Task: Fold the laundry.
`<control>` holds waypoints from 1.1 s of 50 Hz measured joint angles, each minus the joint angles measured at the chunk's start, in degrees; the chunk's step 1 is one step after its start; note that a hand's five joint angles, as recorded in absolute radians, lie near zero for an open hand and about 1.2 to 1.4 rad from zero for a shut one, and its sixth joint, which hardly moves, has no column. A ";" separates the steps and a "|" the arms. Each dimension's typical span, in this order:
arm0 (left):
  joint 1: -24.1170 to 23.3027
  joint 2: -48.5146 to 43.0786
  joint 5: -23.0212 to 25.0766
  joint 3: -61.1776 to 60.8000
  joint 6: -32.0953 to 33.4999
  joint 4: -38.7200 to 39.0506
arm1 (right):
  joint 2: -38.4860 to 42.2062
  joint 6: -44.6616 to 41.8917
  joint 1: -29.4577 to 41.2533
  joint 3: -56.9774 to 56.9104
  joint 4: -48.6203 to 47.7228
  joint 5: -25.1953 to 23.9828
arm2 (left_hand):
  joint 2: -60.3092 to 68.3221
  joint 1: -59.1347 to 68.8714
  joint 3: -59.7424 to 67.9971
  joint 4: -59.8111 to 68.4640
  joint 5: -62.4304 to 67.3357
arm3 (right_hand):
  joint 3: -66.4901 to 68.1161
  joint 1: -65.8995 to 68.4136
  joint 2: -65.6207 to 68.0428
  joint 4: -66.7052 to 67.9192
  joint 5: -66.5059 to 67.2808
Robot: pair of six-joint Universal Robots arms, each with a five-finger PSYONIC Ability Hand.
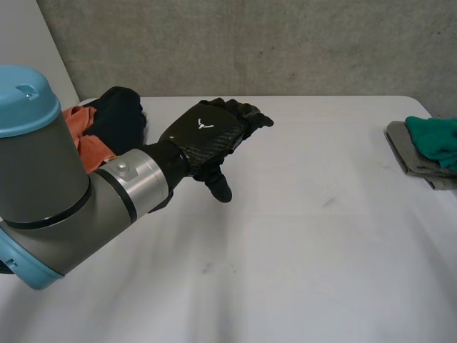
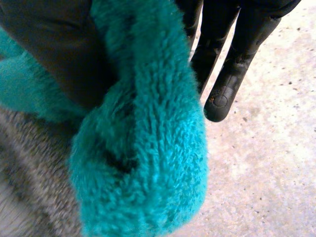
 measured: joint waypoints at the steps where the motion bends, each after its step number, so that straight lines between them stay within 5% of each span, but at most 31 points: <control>1: -0.01 0.01 0.00 0.00 0.00 0.00 | -0.78 0.85 0.05 0.28 0.22 0.15 | 0.00 0.00 0.00 0.00 0.00 | -12.69 -10.08 -11.86 -11.41 -10.95; 3: -0.02 0.02 -0.01 0.00 0.00 0.00 | -1.13 1.28 0.06 0.40 0.40 0.27 | 0.00 0.00 0.00 0.00 0.00 | -12.69 -10.08 -11.86 -11.41 -10.95; 4: -0.03 0.04 -0.01 0.00 0.00 0.00 | -2.55 3.38 0.07 0.77 1.53 1.08 | 0.00 0.00 0.00 0.00 0.01 | -40.23 -32.40 -39.63 -39.10 -37.97; 7: -0.08 0.12 -0.01 0.00 0.00 0.00 | -4.05 6.10 0.02 1.04 3.59 2.46 | 0.00 0.00 0.00 0.00 0.00 | -48.38 -35.44 -46.46 -47.26 -45.78; 26: -0.16 0.56 -0.01 0.06 -0.08 -0.12 | -12.74 11.58 -6.43 2.49 22.66 7.12 | 0.00 0.00 0.00 0.00 0.00 | -48.62 -35.44 -46.47 -47.27 -45.99; 39: 0.29 1.11 -0.01 0.58 -1.49 0.02 | -22.43 7.62 -9.87 -1.26 23.22 24.40 | 0.00 0.00 0.00 0.00 0.00 | -48.62 -35.44 -46.47 -47.27 -46.00; 46: 1.38 1.83 -1.05 1.02 -2.52 0.62 | -29.71 8.13 -1.85 0.51 13.17 27.66 | 0.00 -0.01 0.00 0.00 0.00 | -48.63 -35.44 -46.47 -47.27 -46.00; 55: 7.08 4.73 -11.10 1.43 -4.80 7.37 | -40.87 12.83 20.44 12.94 5.48 17.92 | 0.00 -0.06 0.00 0.00 0.00 | -48.62 -35.44 -46.48 -47.27 -46.22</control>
